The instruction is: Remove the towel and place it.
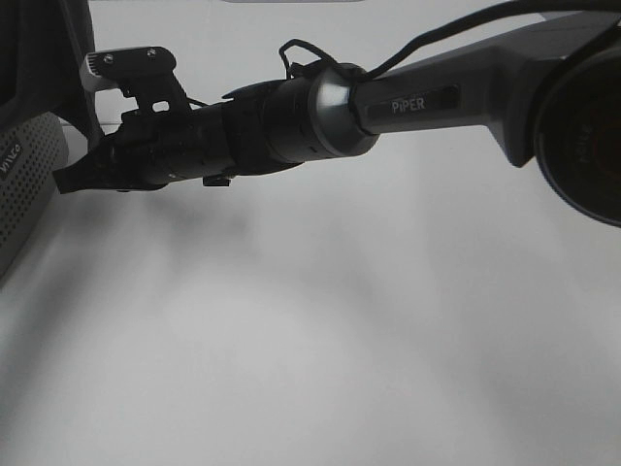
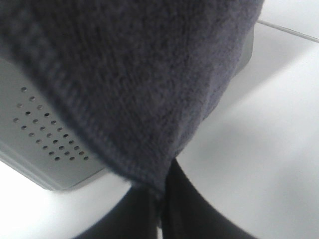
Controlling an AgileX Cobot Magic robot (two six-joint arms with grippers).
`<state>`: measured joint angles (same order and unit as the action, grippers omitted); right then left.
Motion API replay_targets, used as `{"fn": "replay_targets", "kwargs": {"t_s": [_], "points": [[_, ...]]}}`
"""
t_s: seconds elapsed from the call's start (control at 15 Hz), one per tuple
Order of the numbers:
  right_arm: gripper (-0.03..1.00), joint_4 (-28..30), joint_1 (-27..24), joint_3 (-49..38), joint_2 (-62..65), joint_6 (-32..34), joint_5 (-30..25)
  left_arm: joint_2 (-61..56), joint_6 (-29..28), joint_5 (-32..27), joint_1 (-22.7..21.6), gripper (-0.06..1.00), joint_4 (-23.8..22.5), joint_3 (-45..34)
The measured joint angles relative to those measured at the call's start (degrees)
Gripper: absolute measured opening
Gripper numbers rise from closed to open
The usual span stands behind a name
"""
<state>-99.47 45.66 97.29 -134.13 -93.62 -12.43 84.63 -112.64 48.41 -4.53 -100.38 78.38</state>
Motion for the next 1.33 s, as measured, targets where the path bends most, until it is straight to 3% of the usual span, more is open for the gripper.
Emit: {"fn": "replay_targets", "kwargs": {"t_s": [0.27, 0.47, 0.6, 0.67, 0.8, 0.93, 1.0, 1.07, 1.2, 1.33], "points": [[0.01, 0.0, -0.06, -0.8, 4.13, 0.0, 2.98, 0.0, -0.06, -0.06, 0.0, 0.0, 0.0, 0.0], [0.01, 0.17, -1.55, -5.96, 10.08, 0.46, 1.89, -0.06, -2.35, -3.27, 0.0, 0.0, -0.17, 0.86], [0.01, 7.33, -4.35, -9.74, 14.44, 5.61, -2.23, -0.11, -4.07, -4.07, 0.0, 0.0, -0.17, 2.81], [0.01, 16.04, -6.36, -9.97, 16.21, 12.83, -6.25, -0.11, -4.93, -4.35, 0.0, 0.0, -0.17, 4.53], [0.01, 39.99, -10.37, -6.3, 17.42, 33.0, -17.3, -0.23, -5.27, -6.07, 0.0, 0.0, -0.17, 6.99], [0.01, 67.49, -11.92, 2.06, 17.42, 50.94, -29.11, -0.29, -5.5, -7.85, 0.0, 0.0, -0.17, 7.45], [0.01, 77.58, -11.92, 7.1, 17.42, 55.86, -35.01, -0.29, -6.25, -9.22, 0.4, 0.0, -0.34, 7.45], [0.01, 85.37, -11.92, 12.55, 17.48, 58.44, -41.37, -0.29, -6.59, -11.8, 1.38, 0.0, -0.34, 7.45], [0.01, 94.71, -11.92, 21.6, 17.48, 58.96, -51.11, 0.17, -6.47, -16.79, 4.98, 0.0, -0.29, 9.11], [0.01, 102.27, -11.97, 29.51, 17.48, 56.78, -56.26, 1.83, -7.22, -18.45, 8.14, 0.0, -0.17, 11.57]]}}
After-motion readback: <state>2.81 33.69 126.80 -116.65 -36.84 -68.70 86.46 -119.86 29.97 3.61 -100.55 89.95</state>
